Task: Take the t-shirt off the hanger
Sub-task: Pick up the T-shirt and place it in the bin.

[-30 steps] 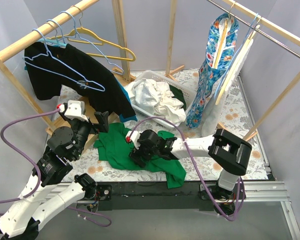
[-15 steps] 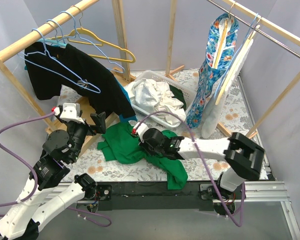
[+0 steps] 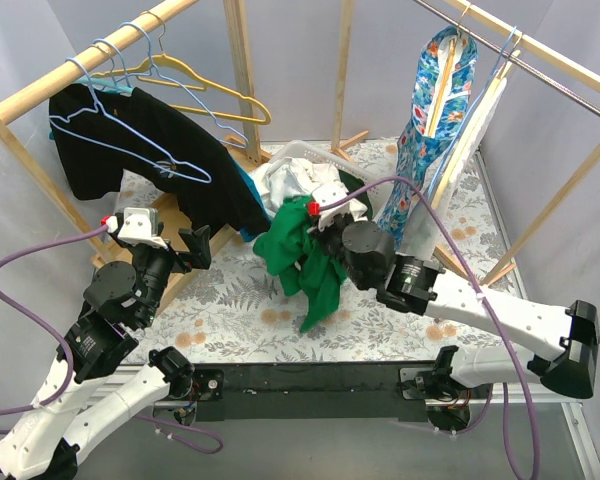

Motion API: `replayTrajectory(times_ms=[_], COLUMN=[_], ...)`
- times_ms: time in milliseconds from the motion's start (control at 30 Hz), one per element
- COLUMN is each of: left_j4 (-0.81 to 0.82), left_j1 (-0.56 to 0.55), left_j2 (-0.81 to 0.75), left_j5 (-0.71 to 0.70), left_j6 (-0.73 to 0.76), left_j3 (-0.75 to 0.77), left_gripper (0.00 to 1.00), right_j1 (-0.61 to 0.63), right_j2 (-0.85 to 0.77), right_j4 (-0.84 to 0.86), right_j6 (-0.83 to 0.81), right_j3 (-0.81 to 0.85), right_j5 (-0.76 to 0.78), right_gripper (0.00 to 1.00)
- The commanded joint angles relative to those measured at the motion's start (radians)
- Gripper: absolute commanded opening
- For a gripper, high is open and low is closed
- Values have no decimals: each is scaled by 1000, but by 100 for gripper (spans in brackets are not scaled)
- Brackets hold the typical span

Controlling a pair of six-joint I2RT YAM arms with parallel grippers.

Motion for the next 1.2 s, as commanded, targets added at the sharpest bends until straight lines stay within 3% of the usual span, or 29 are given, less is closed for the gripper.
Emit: replayTrajectory(times_ms=[0, 233, 533, 833, 1167], left_j4=[-10, -20, -42, -48, -51], left_j1=[0, 0, 0, 0, 0], left_j2=[2, 19, 20, 25, 39], left_j5=[-3, 0, -6, -9, -12], left_j6=[-10, -21, -28, -30, -28], left_j3=[12, 26, 38, 46, 48], left_gripper=[98, 98, 98, 98, 98], right_j1=[-23, -106, -241, -451, -505], right_j2=[-15, 118, 221, 243, 344], right_j4=[267, 423, 489, 491, 482], right_j6=[-226, -401, -435, -270, -129], right_j3=[121, 335, 476, 326, 166], right_j5=[100, 49, -80, -331, -561], right_gripper=[1, 1, 1, 1, 1])
